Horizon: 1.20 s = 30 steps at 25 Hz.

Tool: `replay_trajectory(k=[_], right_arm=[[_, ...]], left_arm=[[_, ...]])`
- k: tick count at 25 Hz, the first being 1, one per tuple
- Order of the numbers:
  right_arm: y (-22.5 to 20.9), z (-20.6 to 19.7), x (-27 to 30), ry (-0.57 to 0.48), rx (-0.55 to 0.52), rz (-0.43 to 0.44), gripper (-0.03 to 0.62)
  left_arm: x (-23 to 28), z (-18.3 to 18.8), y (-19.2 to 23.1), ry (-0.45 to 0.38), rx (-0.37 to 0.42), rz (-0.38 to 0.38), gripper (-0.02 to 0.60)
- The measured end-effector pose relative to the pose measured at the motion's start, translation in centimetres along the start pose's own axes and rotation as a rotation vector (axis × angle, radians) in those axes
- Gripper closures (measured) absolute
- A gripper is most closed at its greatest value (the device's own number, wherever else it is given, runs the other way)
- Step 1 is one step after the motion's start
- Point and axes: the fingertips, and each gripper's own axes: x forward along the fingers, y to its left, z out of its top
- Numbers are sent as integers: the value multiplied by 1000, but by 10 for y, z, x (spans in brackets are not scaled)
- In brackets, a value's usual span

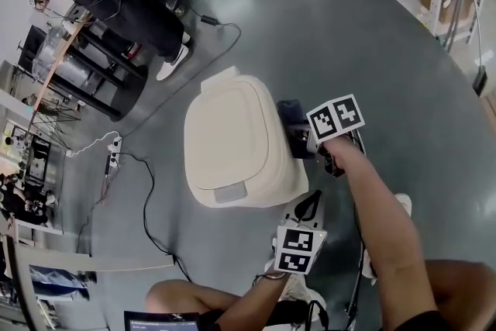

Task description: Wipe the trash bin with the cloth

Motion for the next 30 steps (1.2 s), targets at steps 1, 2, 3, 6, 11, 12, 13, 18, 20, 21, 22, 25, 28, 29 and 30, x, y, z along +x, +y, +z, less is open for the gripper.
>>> replay_trajectory(k=[1, 2, 3, 6, 11, 12, 13, 18, 20, 21, 22, 25, 28, 29, 30], right_arm=[[-6, -5, 4, 4, 16, -5, 519], [-13, -11, 9, 13, 29, -11, 519], [-19, -18, 13, 26, 37, -17, 519], [-38, -41, 25, 69, 45, -37, 519], [-63, -61, 42, 79, 90, -73, 519], [-67, -64, 45, 86, 87, -88, 519], [-72, -69, 47, 98, 76, -109, 519], [-92, -88, 60, 136, 18, -208, 519], [-97, -90, 63, 130, 32, -219, 519], [-98, -92, 64, 134, 31, -224, 519], [-100, -93, 64, 141, 26, -232, 519], [-101, -94, 61, 142, 19, -260, 519], [-95, -93, 51, 130, 3, -284, 519], [-90, -92, 46, 125, -11, -291, 519], [-84, -90, 39, 113, -21, -299, 519]], left_arm=[[1, -3, 0, 7, -2, -2, 584], [2, -6, 1, 13, -5, -6, 583], [3, -10, 1, 18, -8, -11, 584], [8, -22, 2, 36, -6, -35, 584], [15, -39, 14, 71, -12, -33, 584], [15, -42, 16, 78, -13, -33, 584], [15, -46, 17, 84, -13, -34, 583], [13, -60, 22, 100, -11, -38, 584], [13, -62, 30, 96, -28, -26, 584], [12, -63, 36, 91, -43, -14, 583], [11, -63, 41, 89, -57, -4, 583], [8, -62, 50, 88, -71, 13, 584], [3, -60, 45, 76, -57, 9, 584], [1, -59, 43, 72, -50, 6, 584], [-3, -58, 42, 68, -44, 3, 583]])
